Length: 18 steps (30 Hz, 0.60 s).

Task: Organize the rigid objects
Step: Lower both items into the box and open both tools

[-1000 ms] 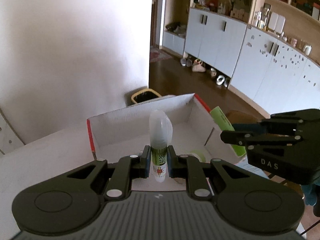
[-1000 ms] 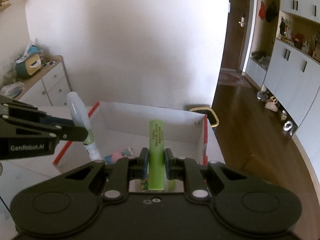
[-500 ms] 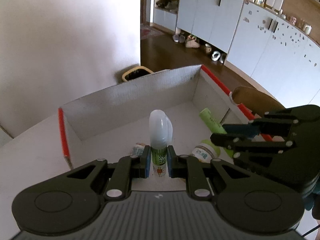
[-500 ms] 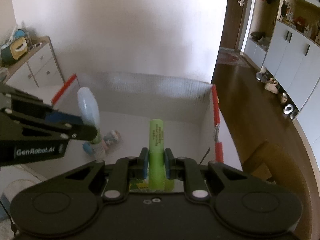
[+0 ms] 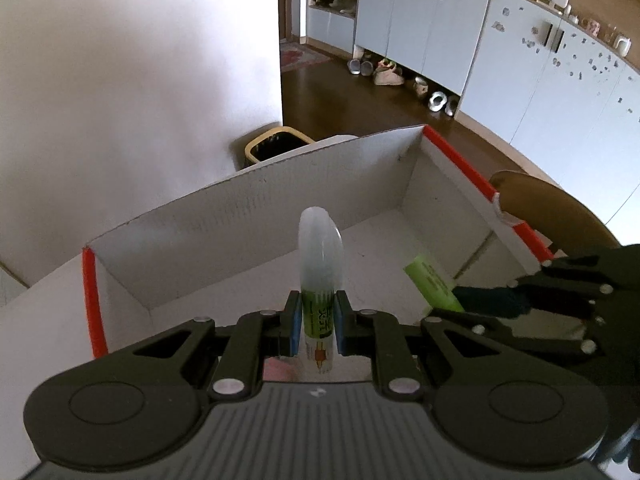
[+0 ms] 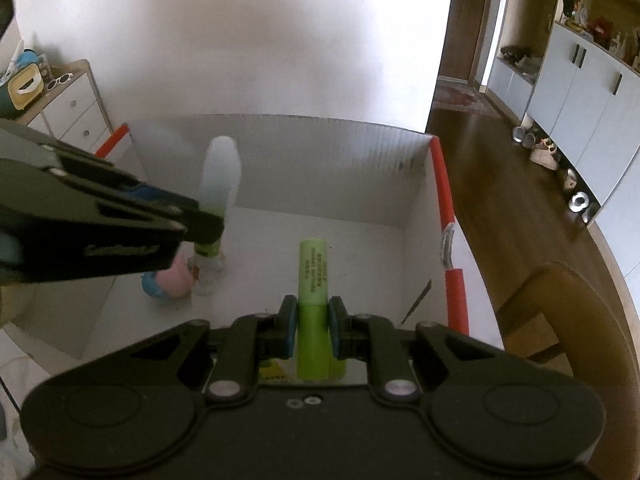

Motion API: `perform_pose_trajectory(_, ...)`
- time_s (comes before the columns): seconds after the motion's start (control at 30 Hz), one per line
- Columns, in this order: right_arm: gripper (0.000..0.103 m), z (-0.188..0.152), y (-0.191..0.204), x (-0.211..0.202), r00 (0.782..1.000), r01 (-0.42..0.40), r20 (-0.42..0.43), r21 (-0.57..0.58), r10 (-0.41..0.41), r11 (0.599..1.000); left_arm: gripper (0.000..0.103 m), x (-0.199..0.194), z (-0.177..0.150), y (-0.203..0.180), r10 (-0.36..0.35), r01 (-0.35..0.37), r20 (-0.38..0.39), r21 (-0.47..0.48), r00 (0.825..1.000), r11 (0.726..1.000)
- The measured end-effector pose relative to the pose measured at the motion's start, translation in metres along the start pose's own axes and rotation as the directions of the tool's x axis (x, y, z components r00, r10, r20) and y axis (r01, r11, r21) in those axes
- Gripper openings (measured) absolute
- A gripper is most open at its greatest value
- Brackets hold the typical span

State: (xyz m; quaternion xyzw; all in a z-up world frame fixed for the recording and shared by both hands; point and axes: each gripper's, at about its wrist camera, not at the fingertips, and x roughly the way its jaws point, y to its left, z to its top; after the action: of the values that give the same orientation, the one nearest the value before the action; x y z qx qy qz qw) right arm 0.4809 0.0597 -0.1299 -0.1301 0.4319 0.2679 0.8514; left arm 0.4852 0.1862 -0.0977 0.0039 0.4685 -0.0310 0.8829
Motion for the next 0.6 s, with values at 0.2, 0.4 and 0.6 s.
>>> perform_pose_trajectory(0.2, 0.016, -0.002, -0.002, 0.007, 1.000, 0.008, -0.011, 0.014, -0.008, 1.000, 0.016, 0.020, 0.001, 0.006, 0.004, -0.005, -0.036, -0.025, 0.999, 1.000)
perform_pose_trajectory(0.4, 0.022, -0.003, -0.003, 0.008, 1.000, 0.018, -0.012, 0.021, -0.017, 1.000, 0.016, 0.031, 0.000, 0.007, 0.001, -0.003, -0.085, -0.025, 0.996, 1.000)
perform_pose_trajectory(0.6, 0.032, -0.003, -0.003, 0.002, 1.000, 0.016, -0.015, 0.030, -0.016, 0.999, 0.016, 0.025, -0.001, 0.006, -0.010, 0.006, -0.094, -0.038, 0.995, 0.999)
